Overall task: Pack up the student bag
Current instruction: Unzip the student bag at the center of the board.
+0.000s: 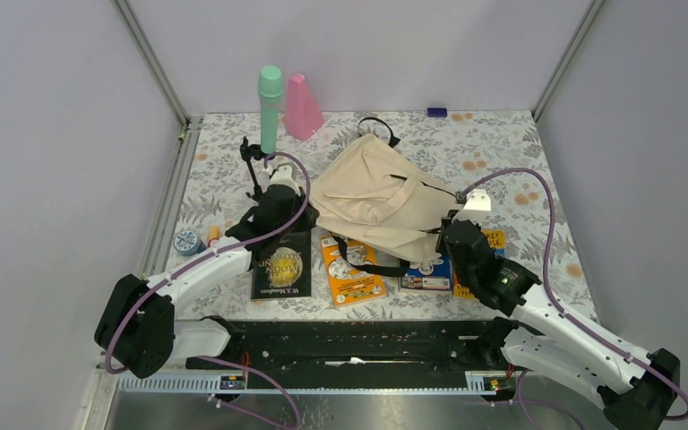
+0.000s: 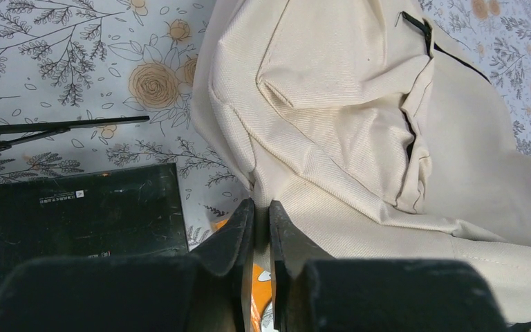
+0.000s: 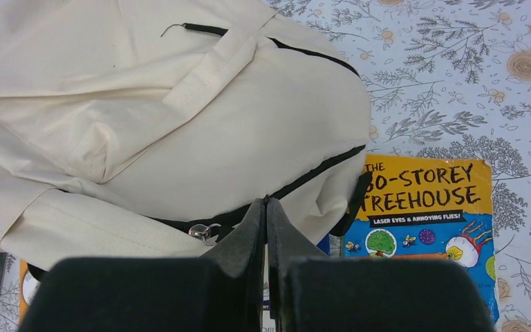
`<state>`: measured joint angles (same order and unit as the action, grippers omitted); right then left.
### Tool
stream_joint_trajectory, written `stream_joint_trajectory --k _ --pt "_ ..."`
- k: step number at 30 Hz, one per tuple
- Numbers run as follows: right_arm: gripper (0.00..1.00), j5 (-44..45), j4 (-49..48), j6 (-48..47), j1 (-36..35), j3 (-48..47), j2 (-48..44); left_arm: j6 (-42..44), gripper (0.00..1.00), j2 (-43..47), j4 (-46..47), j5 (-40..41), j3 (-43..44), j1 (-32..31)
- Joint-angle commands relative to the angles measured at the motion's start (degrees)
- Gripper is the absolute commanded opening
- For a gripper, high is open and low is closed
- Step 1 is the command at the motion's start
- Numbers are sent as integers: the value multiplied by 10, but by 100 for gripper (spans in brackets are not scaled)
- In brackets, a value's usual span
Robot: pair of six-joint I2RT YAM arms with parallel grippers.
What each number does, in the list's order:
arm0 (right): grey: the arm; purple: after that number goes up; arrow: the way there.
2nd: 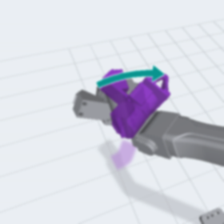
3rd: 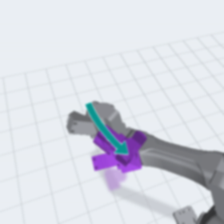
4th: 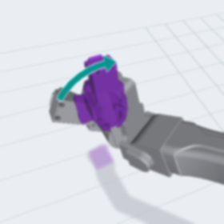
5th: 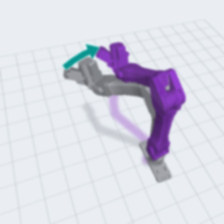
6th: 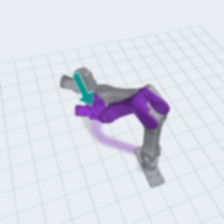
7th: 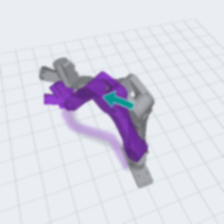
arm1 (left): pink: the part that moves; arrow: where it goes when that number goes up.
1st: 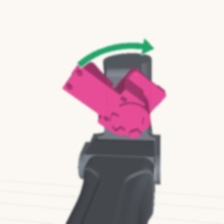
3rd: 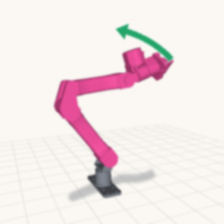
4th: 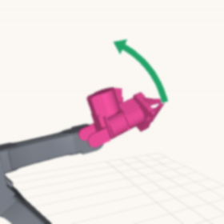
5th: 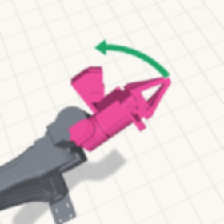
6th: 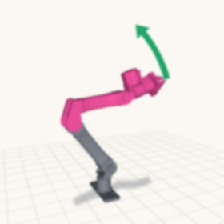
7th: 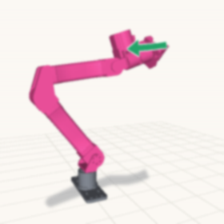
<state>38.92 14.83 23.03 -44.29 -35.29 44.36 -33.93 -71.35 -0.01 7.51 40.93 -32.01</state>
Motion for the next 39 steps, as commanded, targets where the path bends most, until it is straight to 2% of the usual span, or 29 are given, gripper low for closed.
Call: stream_joint_trajectory --k 1,7,8,9,10,12,14,17,20,25,32,36,39 --pt "0 47 12 1 16 -9 -14 20 0 0 11 39 14 21" --pt "0 -34 -19 -20 16 -12 -11 40 1 -2 -17 -1 33 20" --pt "0 -47 -28 -27 16 -11 -14 45 13 2 -17 -13 34 19" --pt "0 -65 -37 -35 16 -8 -17 51 28 8 -16 -21 32 16" --pt "0 -78 -48 -43 16 -5 -21 59 56 13 -15 -30 30 12" --pt "0 -126 -76 -60 16 5 -34 80 77 25 -19 -47 31 -2" --pt "0 -177 -125 -83 16 28 -55 98 85 39 -25 -61 35 -23" --pt "0 -201 -190 -80 16 56 -75 131 90 65 -27 -60 38 -70" --pt "0 -198 -193 -76 16 51 -59 179 91 85 -15 -70 38 -124" --pt "0 -231 -194 -62 16 41 -31 217 91 63 69 -158 24 -190" --pt "0 -244 -181 -49 16 26 -30 236 91 -66 98 -211 109 -226" --pt "0 -240 -175 -34 16 28 -40 253 93 -91 150 -207 116 -229" --pt "0 -236 -166 -26 16 29 -46 266 95 -107 174 -235 122 -229"
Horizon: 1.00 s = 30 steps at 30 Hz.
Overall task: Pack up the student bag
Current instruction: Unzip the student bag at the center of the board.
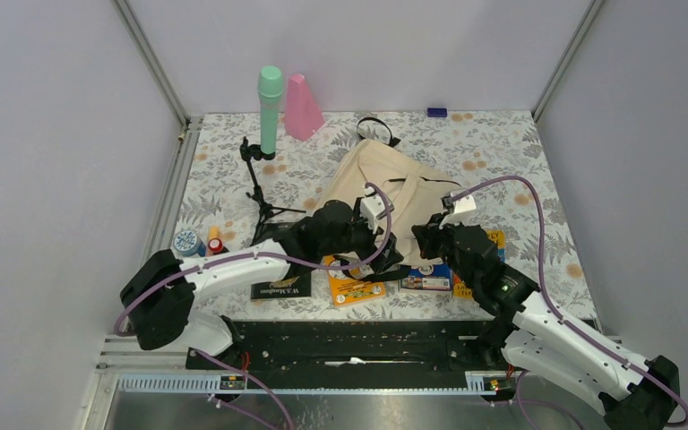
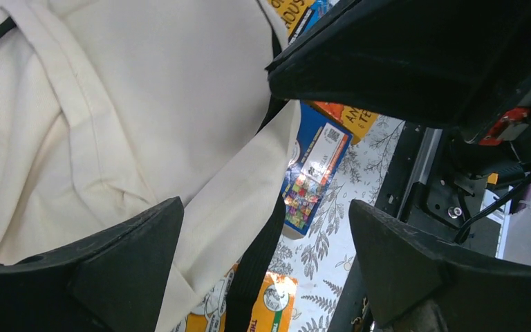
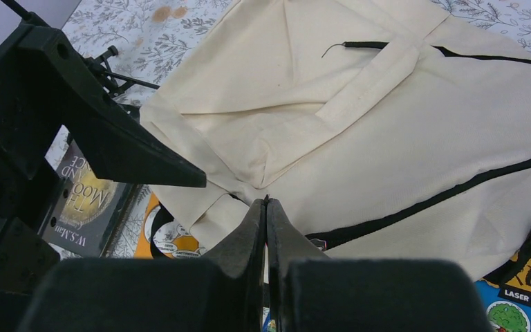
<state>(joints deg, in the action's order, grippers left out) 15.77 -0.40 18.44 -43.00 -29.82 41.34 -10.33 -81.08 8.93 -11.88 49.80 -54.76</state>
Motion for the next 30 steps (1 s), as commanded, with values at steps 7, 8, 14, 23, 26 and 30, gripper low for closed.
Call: stream_joint_trajectory --k 7,8,14,23,26,30 --pt "0 6 14 20 3 -37 -25 29 95 -81 117 -63 54 -4" --pt "0 8 20 19 3 -39 -26 29 95 -87 123 -56 56 -4" --pt "0 20 35 16 3 -47 -27 29 84 -113 152 -37 64 -4" --pt "0 64 59 27 3 -48 -41 25 50 -146 158 -43 84 -10" --pt "0 83 65 29 3 -47 -36 28 42 -154 155 -43 85 -13" --pt "0 99 67 31 3 -52 -25 31 20 -162 145 -40 84 -16"
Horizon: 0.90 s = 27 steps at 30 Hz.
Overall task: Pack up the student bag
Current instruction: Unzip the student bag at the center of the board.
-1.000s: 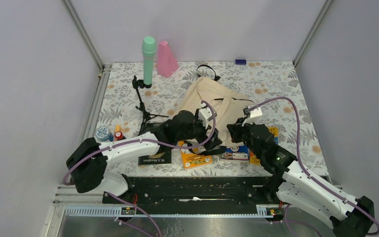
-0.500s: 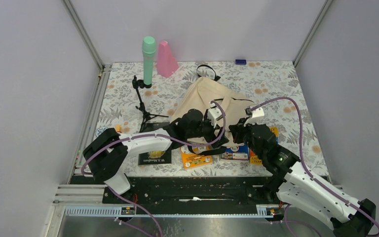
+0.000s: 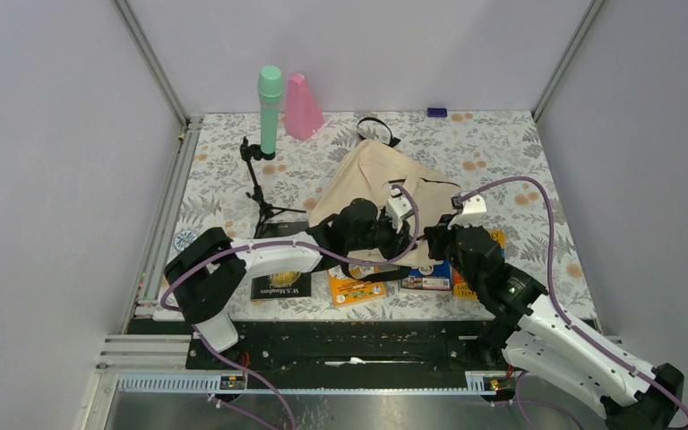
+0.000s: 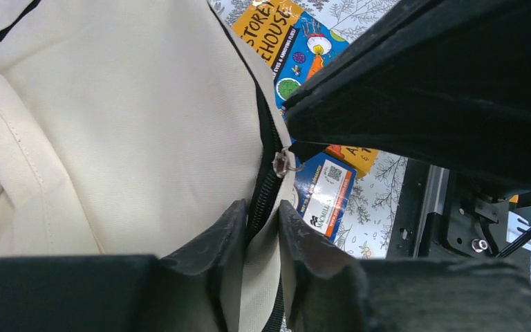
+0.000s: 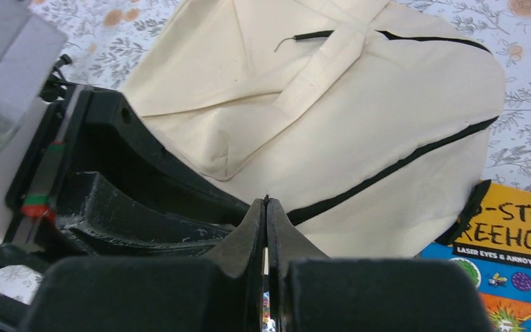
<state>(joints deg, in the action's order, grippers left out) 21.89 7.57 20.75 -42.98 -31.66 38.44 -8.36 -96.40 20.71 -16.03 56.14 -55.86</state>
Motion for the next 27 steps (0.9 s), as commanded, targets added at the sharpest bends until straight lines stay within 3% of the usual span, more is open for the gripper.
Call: stream_joint_trajectory --k 1,3,13,22,27 --pt "0 45 -8 10 3 -36 9 13 11 -8 23 2 22 -6" --pt "0 58 -1 11 3 -44 18 16 0 -7 18 8 20 -7" --pt "0 119 7 9 3 -47 58 19 0 14 -10 41 -4 -10" --pt "0 207 8 -37 3 -69 78 5 0 21 -12 49 -17 -10" --pt "0 212 17 -67 4 -92 98 6 0 26 -21 54 -23 -10"
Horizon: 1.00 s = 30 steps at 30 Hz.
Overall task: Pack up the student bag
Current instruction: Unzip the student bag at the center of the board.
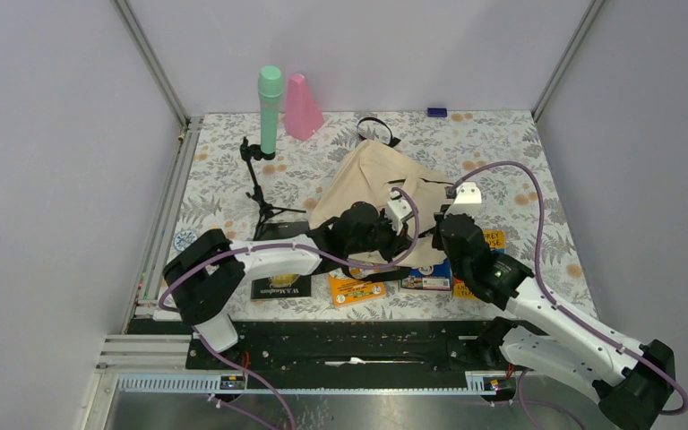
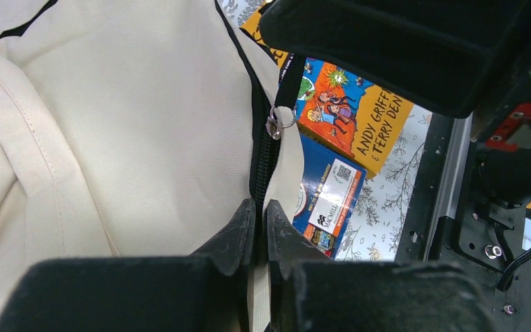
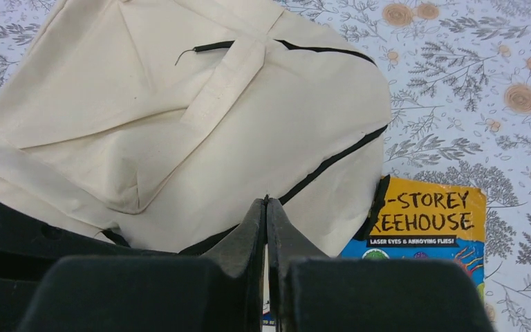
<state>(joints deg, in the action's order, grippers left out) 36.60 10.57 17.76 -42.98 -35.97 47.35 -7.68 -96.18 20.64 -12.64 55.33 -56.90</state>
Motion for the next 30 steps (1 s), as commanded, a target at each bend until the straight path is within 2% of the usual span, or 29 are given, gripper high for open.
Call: stream_joint_trajectory --k 1,9,19,30 --pt "0 65 -7 -38 4 -55 15 0 0 26 -24 21 -16 0" --pt "0 41 0 -23 13 -66 30 -4 0 40 -26 30 -32 0" --pt "0 -9 48 -14 60 -91 54 -5 0 73 -40 54 -73 -1" --pt "0 -39 51 -3 92 -83 55 -18 0 105 -56 84 -129 0"
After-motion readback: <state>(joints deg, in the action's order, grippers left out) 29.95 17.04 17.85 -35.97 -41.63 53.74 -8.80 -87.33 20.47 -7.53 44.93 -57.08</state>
